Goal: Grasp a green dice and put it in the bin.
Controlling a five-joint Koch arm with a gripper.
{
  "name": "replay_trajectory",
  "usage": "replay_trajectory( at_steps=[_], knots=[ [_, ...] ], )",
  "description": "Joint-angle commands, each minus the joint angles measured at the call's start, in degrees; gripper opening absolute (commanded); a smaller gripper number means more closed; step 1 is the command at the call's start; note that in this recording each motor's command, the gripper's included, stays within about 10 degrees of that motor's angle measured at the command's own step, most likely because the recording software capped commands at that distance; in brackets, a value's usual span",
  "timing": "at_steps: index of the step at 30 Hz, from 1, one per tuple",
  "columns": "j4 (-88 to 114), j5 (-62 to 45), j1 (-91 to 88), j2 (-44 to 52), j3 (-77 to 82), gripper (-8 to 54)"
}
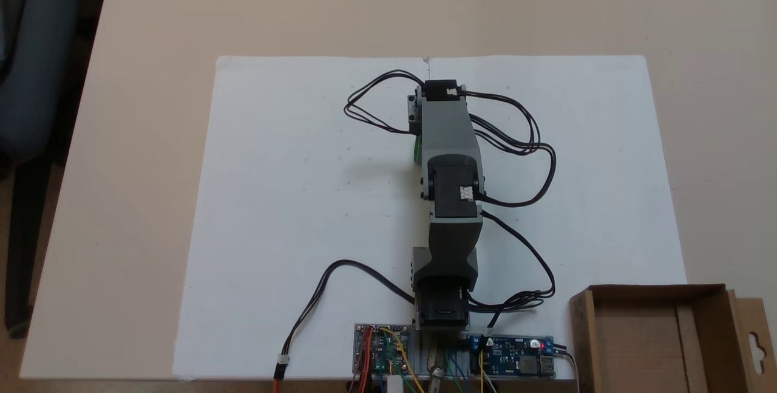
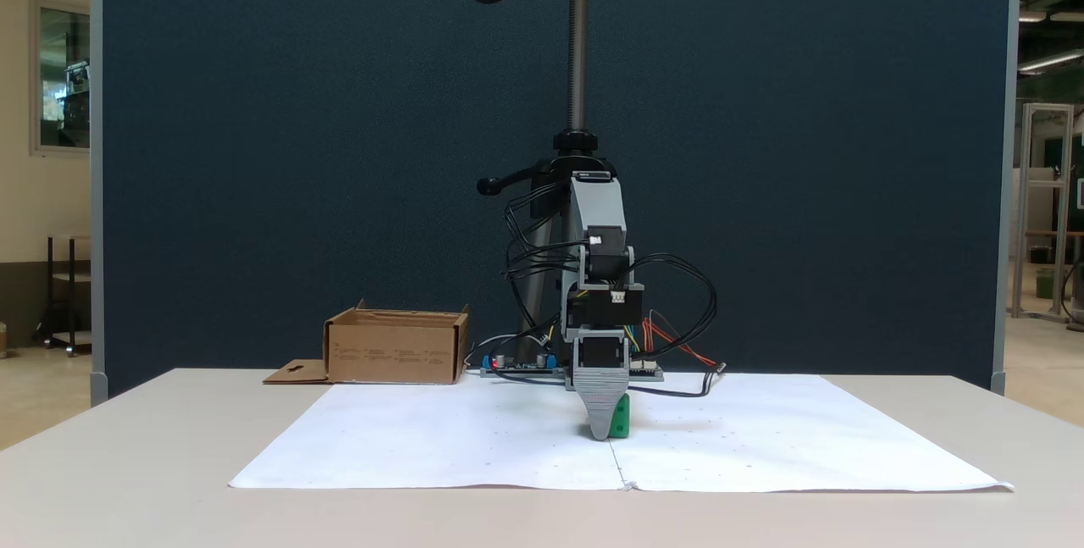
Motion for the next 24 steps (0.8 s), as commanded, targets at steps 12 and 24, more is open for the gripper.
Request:
replay_trajectory(
  at_steps=[12,24],
  knots=[
    [-1.49,-2.29,0.0,0.88,0.09,12.1],
    [12.46,-2.37,-1.14,12.39,-7.56,12.1]
  ],
)
